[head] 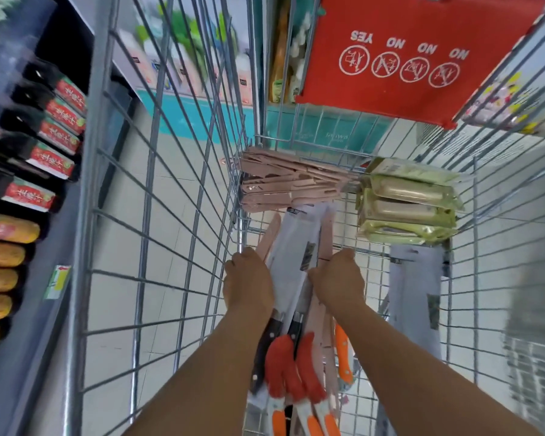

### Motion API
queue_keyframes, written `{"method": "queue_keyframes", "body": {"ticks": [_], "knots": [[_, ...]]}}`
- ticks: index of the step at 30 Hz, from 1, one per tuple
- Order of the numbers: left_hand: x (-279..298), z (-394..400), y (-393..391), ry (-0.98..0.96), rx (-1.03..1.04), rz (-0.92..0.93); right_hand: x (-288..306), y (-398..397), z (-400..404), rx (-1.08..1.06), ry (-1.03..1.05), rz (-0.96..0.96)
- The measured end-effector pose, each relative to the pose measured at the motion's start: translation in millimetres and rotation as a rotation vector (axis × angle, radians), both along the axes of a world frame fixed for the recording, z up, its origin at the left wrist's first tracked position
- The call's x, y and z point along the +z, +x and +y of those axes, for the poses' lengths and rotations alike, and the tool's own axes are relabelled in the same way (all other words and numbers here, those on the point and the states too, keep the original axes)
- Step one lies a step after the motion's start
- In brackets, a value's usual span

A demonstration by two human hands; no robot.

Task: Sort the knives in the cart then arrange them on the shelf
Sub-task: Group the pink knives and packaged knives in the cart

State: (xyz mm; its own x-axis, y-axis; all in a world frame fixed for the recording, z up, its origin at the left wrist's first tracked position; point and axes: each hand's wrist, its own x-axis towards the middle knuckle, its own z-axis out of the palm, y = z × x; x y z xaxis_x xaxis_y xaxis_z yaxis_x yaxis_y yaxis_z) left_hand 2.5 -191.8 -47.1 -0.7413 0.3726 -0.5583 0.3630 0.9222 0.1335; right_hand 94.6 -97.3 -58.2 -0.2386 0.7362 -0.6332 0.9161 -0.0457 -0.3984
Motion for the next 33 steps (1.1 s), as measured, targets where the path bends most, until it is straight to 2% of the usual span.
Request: {"method": "queue_keyframes", "body": {"ticks": [5,8,16,19,22,24,27,29,31,33], "knots": [[0.5,-2.2,-1.6,0.009,0.018,-0.042,-1.6,0.6,7.3,-0.066,-0.059,-0.031],[-0.7,-4.0,-4.4,0.057,0.092,-0.074,-0.9,6.9,9.4,-0.127,-0.082,0.037],[6.1,-0.1,-5.5,0.254,0.304,-0.031,2.0,12.0,6.8,0.007,0.093,0.121],[11.2,2.6,-10.0,0.359,0.295,0.021,9.5,1.2,10.9,0.019,0.141,0.224],[22.7,15.7,-13.3,0.564,0.330,0.052,20.2,-12.9,16.7,0.067,0.161,0.358],[31.6,33.2,-14.0,0.713,0.520,-0.059,27.2,-24.5,20.2,0.104,0.126,0.428],[40.3,60.4,-12.3,0.753,0.879,-0.355,32.7,-41.0,25.5,0.137,0.062,0.483],[40.0,71.2,-10.9,0.722,0.974,-0.467,35.1,-46.8,31.3,0.140,-0.009,0.489],[41.4,74.7,-13.3,0.770,1.121,-0.575,38.9,-48.9,40.9,0.153,-0.097,0.510],[40.9,74.8,-16.4,0.823,1.123,-0.615,40.6,-52.1,54.7,0.271,-0.081,0.476]]}}
